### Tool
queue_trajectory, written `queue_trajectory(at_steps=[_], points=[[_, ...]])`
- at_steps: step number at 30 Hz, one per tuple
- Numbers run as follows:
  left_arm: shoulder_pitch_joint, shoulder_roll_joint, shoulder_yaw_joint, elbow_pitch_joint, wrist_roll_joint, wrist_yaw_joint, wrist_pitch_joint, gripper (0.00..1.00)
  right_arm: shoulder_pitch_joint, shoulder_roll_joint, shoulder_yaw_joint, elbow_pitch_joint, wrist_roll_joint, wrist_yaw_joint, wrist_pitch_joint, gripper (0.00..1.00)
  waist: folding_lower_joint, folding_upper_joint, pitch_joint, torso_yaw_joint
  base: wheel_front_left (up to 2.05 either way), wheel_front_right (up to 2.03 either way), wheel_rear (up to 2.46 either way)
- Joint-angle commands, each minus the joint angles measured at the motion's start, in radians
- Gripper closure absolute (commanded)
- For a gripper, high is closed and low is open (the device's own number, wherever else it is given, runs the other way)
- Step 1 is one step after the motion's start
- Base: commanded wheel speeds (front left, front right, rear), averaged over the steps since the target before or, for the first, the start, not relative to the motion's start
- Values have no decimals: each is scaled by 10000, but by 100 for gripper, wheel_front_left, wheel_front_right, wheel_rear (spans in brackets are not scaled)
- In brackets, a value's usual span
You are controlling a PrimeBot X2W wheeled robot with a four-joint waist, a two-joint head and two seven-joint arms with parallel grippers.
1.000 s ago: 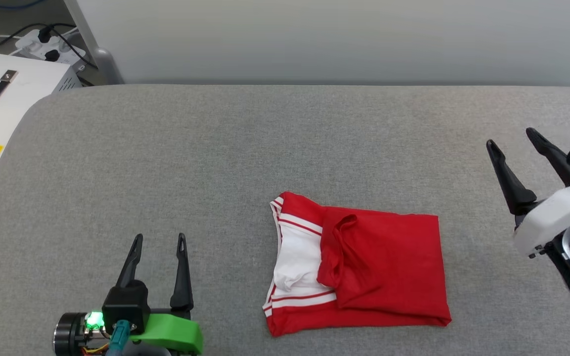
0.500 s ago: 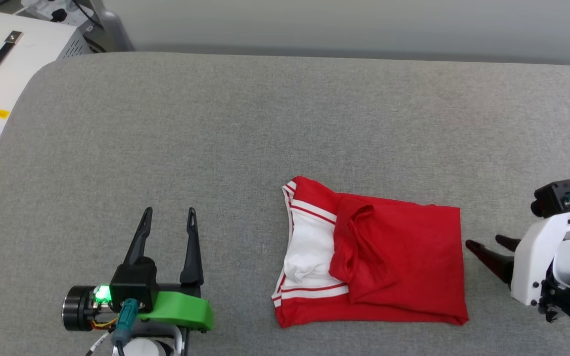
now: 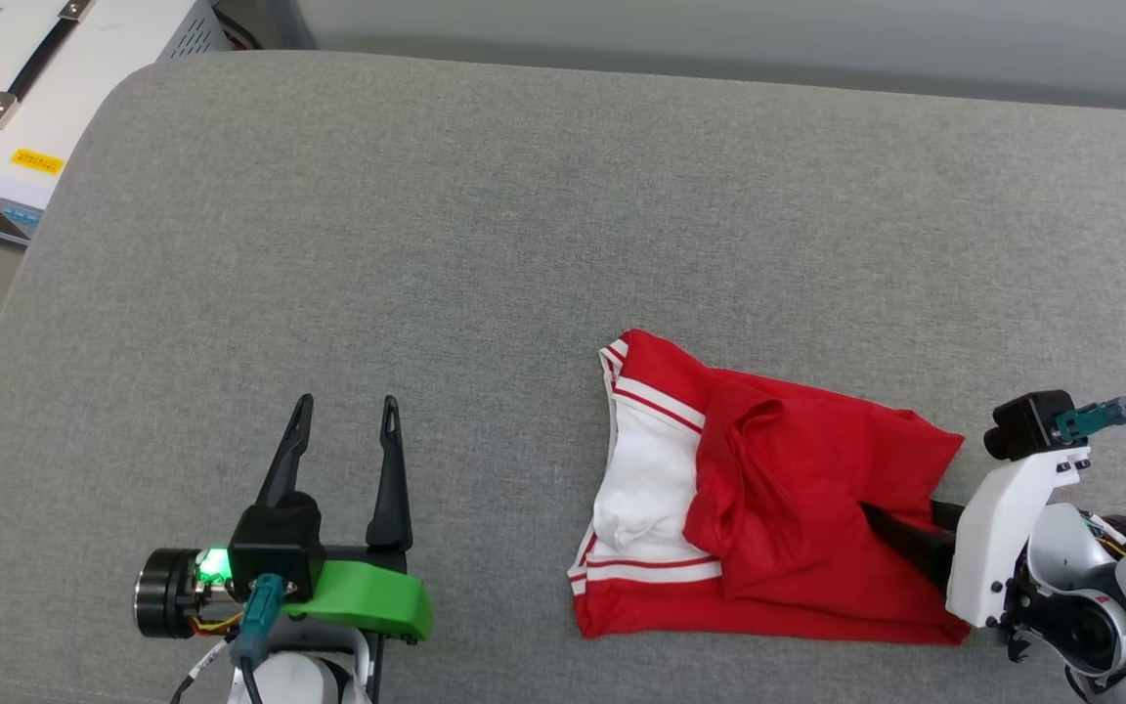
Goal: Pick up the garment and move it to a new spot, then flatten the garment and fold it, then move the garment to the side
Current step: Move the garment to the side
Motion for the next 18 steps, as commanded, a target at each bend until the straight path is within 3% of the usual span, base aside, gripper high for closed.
queue_trajectory(at_steps=[1, 10, 18], points=[[-150, -44, 26, 23, -3, -39, -59, 0, 170, 169, 429, 233, 90, -7, -95, 100, 0, 0, -49, -10, 0, 0, 0], [141, -4, 246, 137, -17, -25, -59, 0, -876, -810, 1456, -992, -554, -7, -1618, 100, 0, 0, -565, -628, 0, 0, 0], [302, 40, 412, 19, -17, -50, -59, 0, -1683, -2251, 1943, -2600, -734, -7, -1262, 100, 0, 0, -664, -1819, 0, 0, 0]])
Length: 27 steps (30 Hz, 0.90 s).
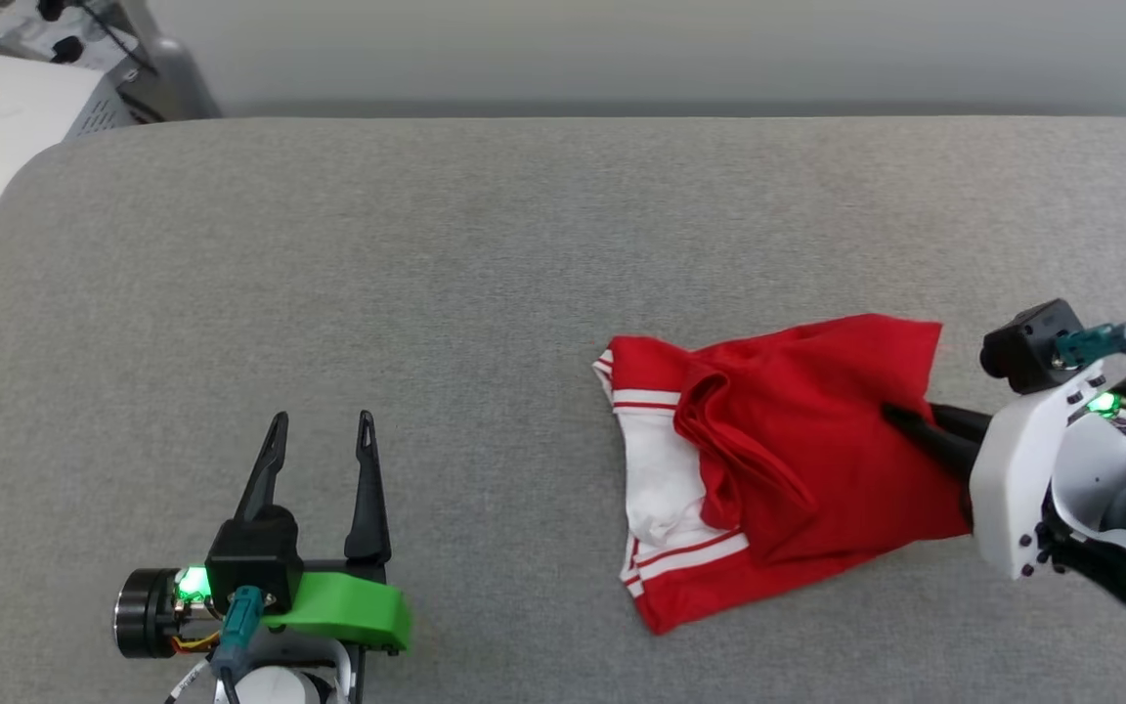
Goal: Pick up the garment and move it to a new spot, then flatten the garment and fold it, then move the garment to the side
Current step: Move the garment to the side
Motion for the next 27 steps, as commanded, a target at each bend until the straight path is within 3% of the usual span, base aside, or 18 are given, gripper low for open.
queue_trajectory(at_steps=[1, 7, 13, 20, 27], points=[[37, 20, 32, -55, -8, -49, -59, 0, -247, -229, -31, -185, 35, -7, 122, 100, 0, 0, -41, -722, 0, 0, 0], [-84, 16, 20, -297, 127, 19, -59, 0, -693, -965, -514, -515, 197, -7, 415, 100, 0, 0, 438, -1702, 0, 0, 0], [-410, 151, 58, -636, 279, 43, -59, 0, -1104, -1537, -1026, 6, 175, -7, 420, 100, 0, 0, 1330, -2368, 0, 0, 0], [-906, 420, 48, -921, 423, -32, -59, 0, -1775, -2121, -1457, 1673, -198, -7, 111, 100, 0, 0, 2296, -2464, 0, 0, 0], [-1490, 661, -51, -1232, 575, -103, -59, 0, -2936, -2436, -2095, 4301, -956, -7, -493, 100, 0, 0, 3256, -2246, 0, 0, 0]])
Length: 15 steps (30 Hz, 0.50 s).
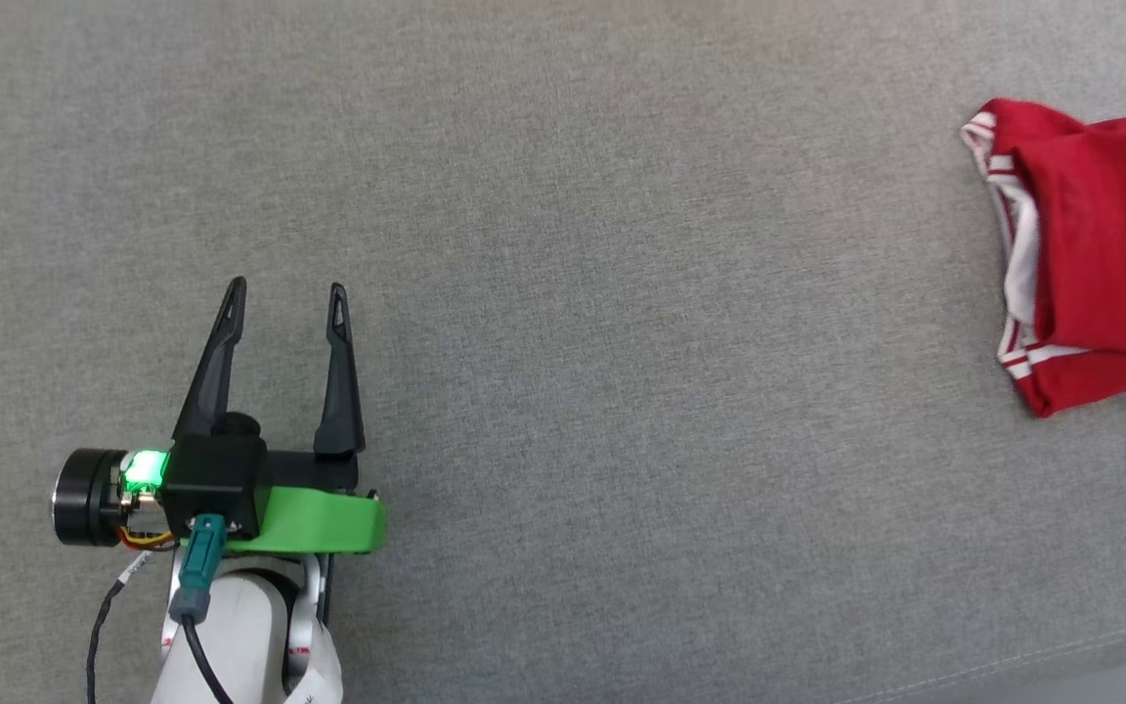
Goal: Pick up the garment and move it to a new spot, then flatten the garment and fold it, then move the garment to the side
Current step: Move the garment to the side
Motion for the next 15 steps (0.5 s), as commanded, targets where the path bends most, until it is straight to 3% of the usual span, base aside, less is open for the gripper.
queue_trajectory(at_steps=[1, 7, 10, 11, 12, 13, 14, 15], points=[[-241, 103, -11, -90, 113, -25, -59, 0, -350, -50, -107, 350, -160, -9, -173, 100, -1, -1, 726, 49, 0, 0, 0], [-493, 221, -42, -284, 178, 26, -59, 0, -1436, 28, -490, 2169, -832, -9, -1011, 100, -1, -1, 1222, 188, 0, 0, 0], [-546, 254, -92, -313, 204, 72, -59, 0, -1895, 479, -581, 3103, -1056, -9, -1408, 100, -1, -1, 1306, 247, 0, 0, 0], [-547, 251, -102, -311, 205, 96, -59, 0, -1978, 583, -586, 3325, -1128, -9, -1512, 77, -1, -1, 1285, 262, 0, 0, 0], [-543, 245, -115, -300, 201, 110, -59, 0, -2025, 650, -580, 3503, -1196, -9, -1581, 67, -1, -1, 1247, 277, 0, 0, 0], [-528, 236, -129, -273, 192, 129, -59, 0, -2080, 712, -620, 3783, -1291, -9, -1641, 44, -1, -1, 1169, 297, 0, 0, 0], [-508, 229, -137, -246, 180, 144, -59, 0, -2117, 762, -636, 3986, -1372, -9, -1670, 0, -1, -1, 1092, 312, 0, 0, 0], [-471, 217, -139, -214, 163, 172, -59, 0, -2153, 801, -603, 4149, -1509, -9, -1755, 0, -1, -1, 963, 331, 0, 0, 0]])
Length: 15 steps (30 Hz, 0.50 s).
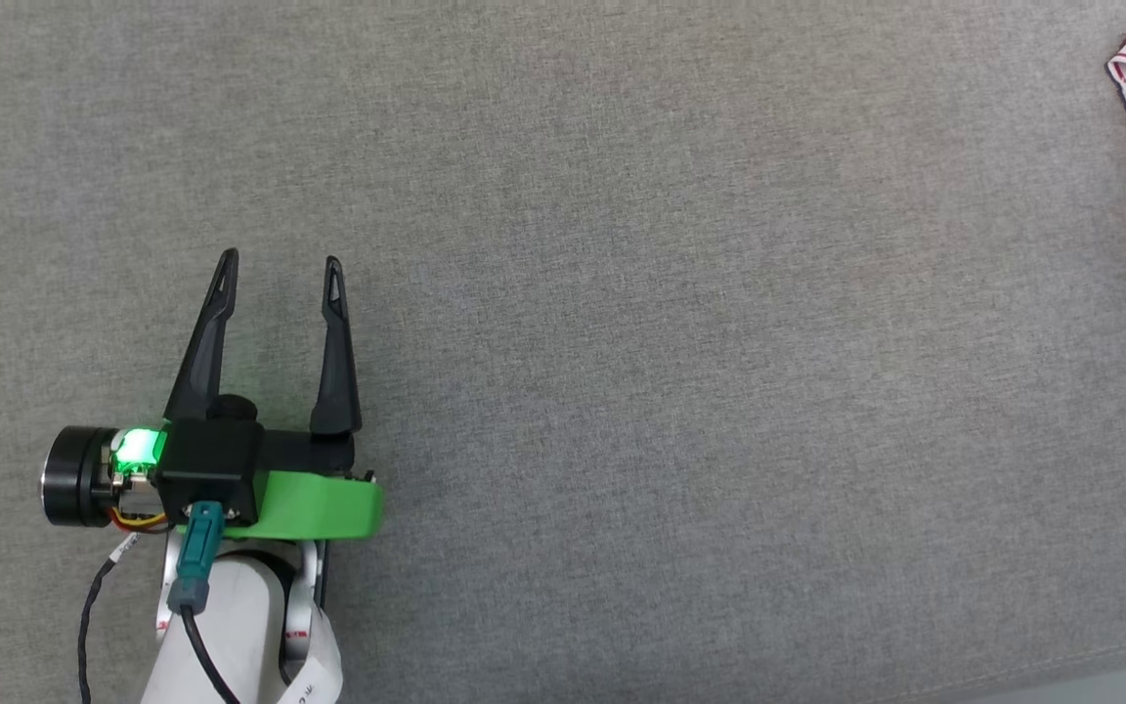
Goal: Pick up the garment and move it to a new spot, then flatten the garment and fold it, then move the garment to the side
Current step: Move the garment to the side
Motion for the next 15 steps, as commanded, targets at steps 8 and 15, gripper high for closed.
queue_trajectory(at_steps=[8, 15], points=[[577, -140, -18, 202, -288, 240, -59, 0, -78, 96, -448, -25, -950, -9, -2501, 0, -2, -1, -1862, 383, 0, 0, 0], [1338, -226, 124, 239, -538, 371, -59, 0, 601, 1017, -1288, -1515, -1787, -9, -4549, 0, -2, -1, -2843, 665, 0, 0, 0]])
